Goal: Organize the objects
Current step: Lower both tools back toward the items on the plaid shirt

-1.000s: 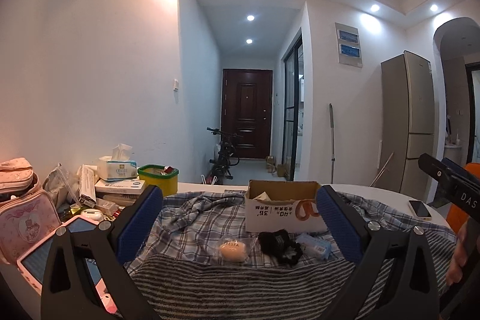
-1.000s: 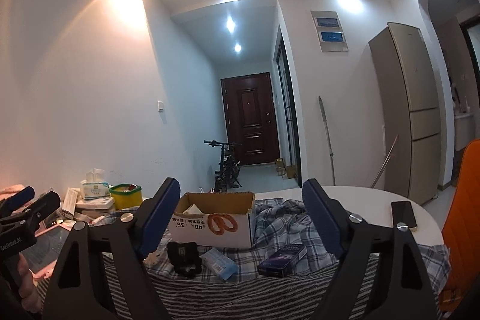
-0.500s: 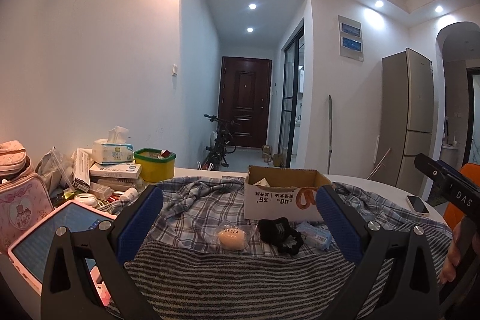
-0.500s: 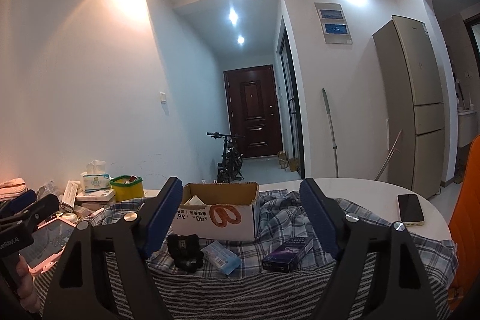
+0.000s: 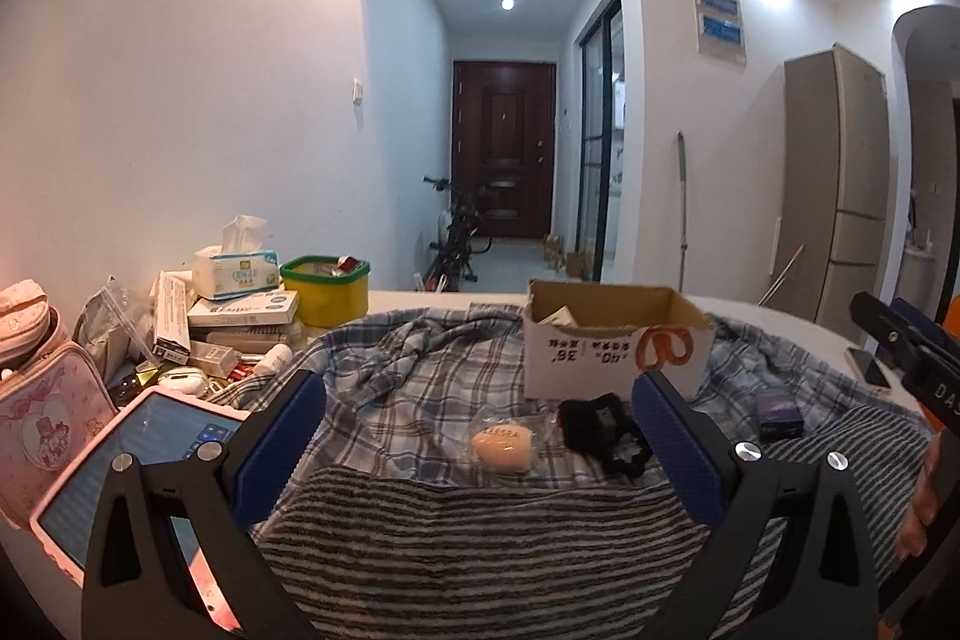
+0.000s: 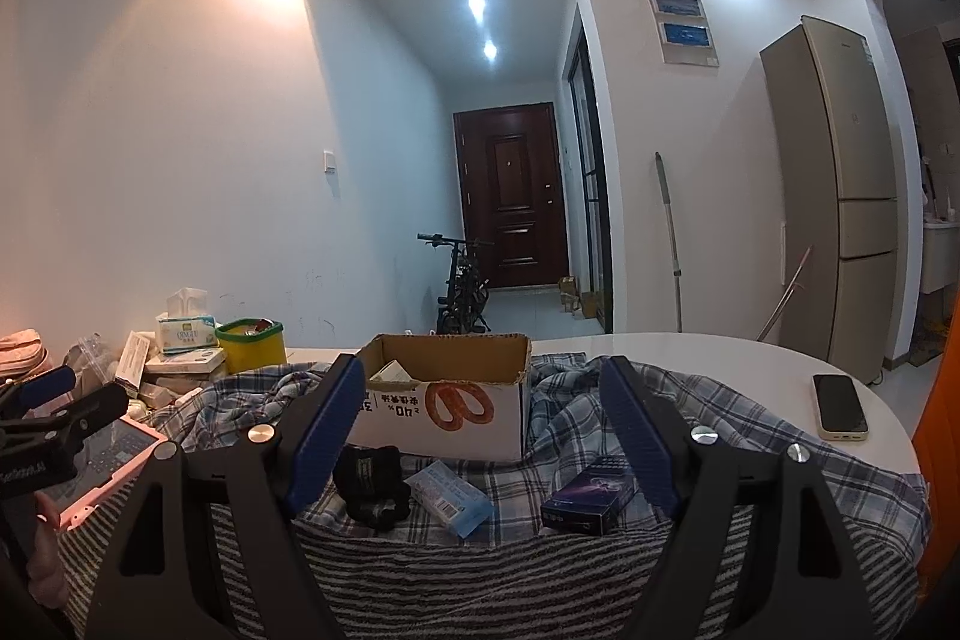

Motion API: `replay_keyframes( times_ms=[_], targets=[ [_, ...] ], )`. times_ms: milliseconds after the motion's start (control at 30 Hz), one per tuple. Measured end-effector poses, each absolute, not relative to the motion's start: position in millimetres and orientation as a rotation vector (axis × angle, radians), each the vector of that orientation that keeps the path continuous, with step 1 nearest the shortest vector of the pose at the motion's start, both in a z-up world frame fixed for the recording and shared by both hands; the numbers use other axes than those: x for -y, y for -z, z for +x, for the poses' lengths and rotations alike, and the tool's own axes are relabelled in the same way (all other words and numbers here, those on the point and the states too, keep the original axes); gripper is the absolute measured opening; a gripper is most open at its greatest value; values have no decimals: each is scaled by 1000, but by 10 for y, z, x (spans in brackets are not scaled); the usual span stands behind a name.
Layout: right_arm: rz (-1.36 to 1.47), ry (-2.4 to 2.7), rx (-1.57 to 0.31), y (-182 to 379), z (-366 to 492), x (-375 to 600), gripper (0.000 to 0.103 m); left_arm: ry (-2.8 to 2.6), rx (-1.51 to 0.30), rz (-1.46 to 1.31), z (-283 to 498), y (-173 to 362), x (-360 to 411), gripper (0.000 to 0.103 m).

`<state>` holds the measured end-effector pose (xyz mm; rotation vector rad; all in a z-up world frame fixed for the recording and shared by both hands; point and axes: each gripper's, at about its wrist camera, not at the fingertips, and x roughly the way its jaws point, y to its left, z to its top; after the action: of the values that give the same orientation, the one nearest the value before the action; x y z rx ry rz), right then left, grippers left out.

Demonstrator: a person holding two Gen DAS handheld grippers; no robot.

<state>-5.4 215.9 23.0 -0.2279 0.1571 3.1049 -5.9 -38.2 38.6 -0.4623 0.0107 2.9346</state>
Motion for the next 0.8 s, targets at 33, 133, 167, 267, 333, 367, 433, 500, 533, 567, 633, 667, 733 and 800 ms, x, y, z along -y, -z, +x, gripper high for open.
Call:
replay_keyframes(
  times_ms=[33,133,167,267,333,367,433,500,533,567,633,667,733,800],
  targets=[
    [-240,-3108,-161,-227,-83,-2157,80,-2922,-15,-494,-117,-384,386,103],
    [-273,-3118,-133,-208,-177,-2119,80,-2843,20,-569,-269,-350,391,103],
    [-276,-3118,-122,-198,-204,-2100,80,-2815,27,-588,-313,-331,379,103],
    [-284,-3115,-104,-165,-294,-2074,80,-2803,-4,-601,-403,-304,291,103],
    [-295,-3114,-106,-145,-352,-2072,80,-2811,-47,-591,-449,-291,216,103],
    [-301,-3116,-109,-129,-381,-2078,80,-2809,-66,-592,-484,-283,177,103],
    [-319,-3120,-113,-105,-439,-2081,80,-2793,-108,-599,-575,-258,102,103],
    [-334,-3118,-109,-80,-497,-2074,80,-2793,-150,-634,-709,-203,31,103],
    [-342,-3119,-107,-69,-525,-2069,80,-2784,-166,-656,-784,-174,0,103],
    [-349,-3121,-106,-56,-547,-2065,80,-2767,-184,-680,-861,-140,-29,103],
    [-363,-3123,-104,-23,-590,-2062,80,-2749,-210,-728,-997,-60,-66,103],
    [-372,-3123,-101,-6,-614,-2054,80,-2742,-219,-754,-1064,-6,-78,103],
    [-394,-3120,-96,49,-668,-2044,80,-2738,-224,-811,-1178,99,-84,103],
    [-425,-3113,-83,111,-727,-2034,80,-2721,-208,-856,-1260,194,-80,103]
  ],
)
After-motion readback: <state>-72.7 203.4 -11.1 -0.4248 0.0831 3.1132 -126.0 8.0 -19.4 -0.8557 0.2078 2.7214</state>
